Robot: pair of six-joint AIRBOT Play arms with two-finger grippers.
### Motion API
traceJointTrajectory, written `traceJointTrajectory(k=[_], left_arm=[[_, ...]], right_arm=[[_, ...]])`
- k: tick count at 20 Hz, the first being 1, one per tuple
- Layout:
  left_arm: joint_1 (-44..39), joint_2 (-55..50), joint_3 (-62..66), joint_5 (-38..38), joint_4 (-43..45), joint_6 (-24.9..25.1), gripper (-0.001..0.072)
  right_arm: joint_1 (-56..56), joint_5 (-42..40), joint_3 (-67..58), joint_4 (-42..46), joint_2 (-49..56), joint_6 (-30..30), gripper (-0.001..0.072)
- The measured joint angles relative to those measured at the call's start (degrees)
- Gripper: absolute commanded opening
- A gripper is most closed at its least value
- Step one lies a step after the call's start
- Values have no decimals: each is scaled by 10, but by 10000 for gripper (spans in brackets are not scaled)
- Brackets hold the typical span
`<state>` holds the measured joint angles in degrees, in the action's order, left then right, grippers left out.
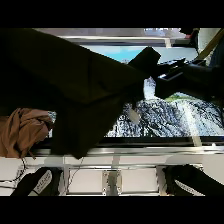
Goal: Fold the clothes and pants, and hang the long-sleeved shirts on hangers.
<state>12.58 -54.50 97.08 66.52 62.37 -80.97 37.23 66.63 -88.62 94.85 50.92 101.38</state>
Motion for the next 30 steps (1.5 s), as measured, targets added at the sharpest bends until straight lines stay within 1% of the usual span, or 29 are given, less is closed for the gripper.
traceJointTrajectory(k=[3, 7, 9, 11, 15, 17, 20, 23, 26, 28, 30], left_arm=[[-10, -49, 3, 13, 1, 0, 18], [-32, -97, 5, 17, 5, 1, 18], [-40, -104, 5, 8, 5, 2, 18], [-44, -96, 5, -3, 6, 2, 18], [-48, -22, 6, -17, 7, 23, 18], [-49, 35, 6, -25, 24, 34, 17], [-49, 115, 7, -49, 71, 41, 17], [-49, 154, 19, -73, 97, 45, 17], [-49, 129, 29, -91, 115, 45, 17], [-50, 79, 32, -94, 118, 46, 17], [-56, 11, 33, -102, 117, 45, 18]], right_arm=[[-48, 7, 1, 10, 41, 9, 30], [-106, -47, 1, 9, 90, 12, 30], [-118, -68, -8, 7, 97, 2, 30], [-125, -63, -31, 7, 90, -16, 29], [-98, 7, -76, -5, 20, -48, 29], [-63, 33, -85, -39, -33, -47, 28], [-11, 36, -91, -78, -91, -9, 28], [15, 32, -93, -112, -91, 29, 28], [24, 42, -94, -110, -49, 30, 26], [16, 46, -95, -85, -10, 0, 26], [-25, 51, -94, -71, 36, -34, 25]])
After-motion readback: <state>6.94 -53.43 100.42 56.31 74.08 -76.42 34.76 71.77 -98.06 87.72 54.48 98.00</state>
